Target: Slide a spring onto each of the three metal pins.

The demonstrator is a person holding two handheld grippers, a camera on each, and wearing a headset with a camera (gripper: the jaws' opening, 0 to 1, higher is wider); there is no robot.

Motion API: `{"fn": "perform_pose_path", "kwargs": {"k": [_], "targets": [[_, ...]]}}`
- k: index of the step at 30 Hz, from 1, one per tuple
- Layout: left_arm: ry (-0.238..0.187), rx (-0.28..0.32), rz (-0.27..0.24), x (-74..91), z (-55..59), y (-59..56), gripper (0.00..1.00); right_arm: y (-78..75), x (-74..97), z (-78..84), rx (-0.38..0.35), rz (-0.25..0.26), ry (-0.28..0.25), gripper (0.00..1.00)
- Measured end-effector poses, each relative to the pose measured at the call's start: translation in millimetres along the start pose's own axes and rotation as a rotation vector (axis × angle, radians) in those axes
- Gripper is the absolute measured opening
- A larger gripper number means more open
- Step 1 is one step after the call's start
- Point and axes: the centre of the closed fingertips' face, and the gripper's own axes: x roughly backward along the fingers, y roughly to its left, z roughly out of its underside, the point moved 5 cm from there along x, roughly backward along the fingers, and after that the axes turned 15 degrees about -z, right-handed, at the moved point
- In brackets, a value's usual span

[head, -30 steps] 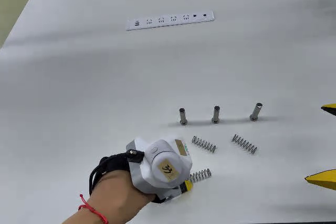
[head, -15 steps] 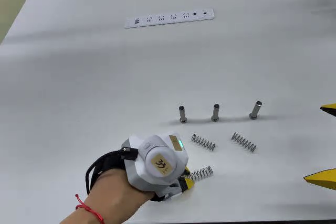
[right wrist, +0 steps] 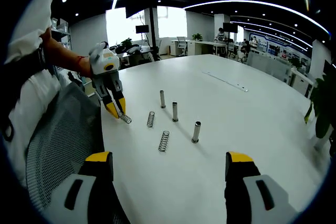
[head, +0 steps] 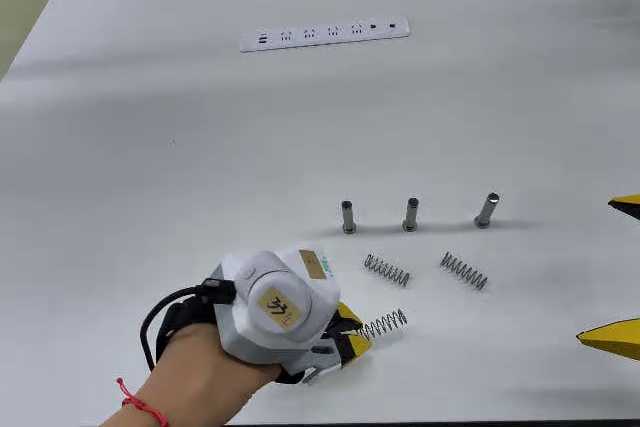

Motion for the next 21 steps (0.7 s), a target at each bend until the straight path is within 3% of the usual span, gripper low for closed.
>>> {"fn": "perform_pose_path", "kwargs": {"k": [13,16,21], "targets": [[-0.129,0.070,-0.023,22.5,-27.1,7.0,0.10,9.6,-5.1,-32.2,0.047,-0.017,-0.036,0.86],[-0.165,0.084,-0.027,27.4,-34.2,8.5,0.10,12.0,-6.4,-41.1,0.048,-0.021,-0.055,0.85],[-0.229,0.121,-0.030,34.8,-46.0,11.0,0.10,16.2,-10.3,-58.3,0.021,-0.026,-0.129,0.81]]}}
